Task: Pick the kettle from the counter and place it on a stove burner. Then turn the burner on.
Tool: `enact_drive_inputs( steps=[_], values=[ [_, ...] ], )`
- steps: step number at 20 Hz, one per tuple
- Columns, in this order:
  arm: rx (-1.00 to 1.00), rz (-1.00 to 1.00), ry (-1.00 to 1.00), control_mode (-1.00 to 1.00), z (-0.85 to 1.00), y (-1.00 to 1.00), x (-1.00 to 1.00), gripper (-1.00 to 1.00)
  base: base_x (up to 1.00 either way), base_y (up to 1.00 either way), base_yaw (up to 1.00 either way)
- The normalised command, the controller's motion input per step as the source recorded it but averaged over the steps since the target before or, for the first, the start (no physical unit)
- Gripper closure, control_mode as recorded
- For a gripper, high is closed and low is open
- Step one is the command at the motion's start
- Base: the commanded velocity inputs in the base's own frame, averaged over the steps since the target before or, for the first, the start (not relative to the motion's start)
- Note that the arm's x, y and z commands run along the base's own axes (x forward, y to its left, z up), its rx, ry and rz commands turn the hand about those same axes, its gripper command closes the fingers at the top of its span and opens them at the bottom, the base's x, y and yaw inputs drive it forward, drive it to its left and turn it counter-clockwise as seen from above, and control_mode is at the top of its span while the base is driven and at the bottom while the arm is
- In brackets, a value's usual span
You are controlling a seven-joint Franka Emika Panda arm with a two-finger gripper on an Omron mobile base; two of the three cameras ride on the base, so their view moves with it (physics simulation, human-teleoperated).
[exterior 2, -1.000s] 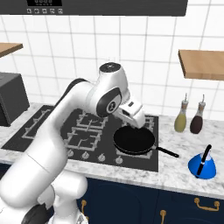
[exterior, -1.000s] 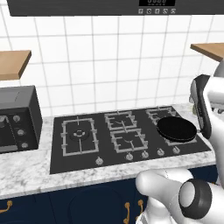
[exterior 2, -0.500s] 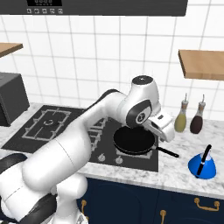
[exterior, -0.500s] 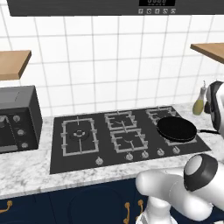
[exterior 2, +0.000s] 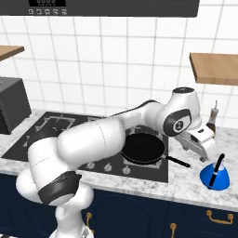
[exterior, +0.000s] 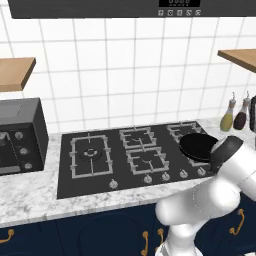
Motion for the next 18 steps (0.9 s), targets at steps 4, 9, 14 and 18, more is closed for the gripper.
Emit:
enact_drive_inputs(
  steps=[4,9,14,18],
  values=[
    [0.13,-0.11,0.08,-1.0,-0.21,-0.96,-0.12,-1.0,0.0,0.0,0.0],
    [0.01,0.0,-0.03,-1.0,-0.07,-0.33,-0.02,-1.0,0.0,0.0,0.0],
    [0.08,0.04,-0.01,-1.0,-0.21,-0.01,0.04,-1.0,0.0,0.0,0.0],
    [0.03,0.18,-0.08,-1.0,-0.46,-0.01,0.26,-1.0,0.0,0.0,0.0]
  ],
)
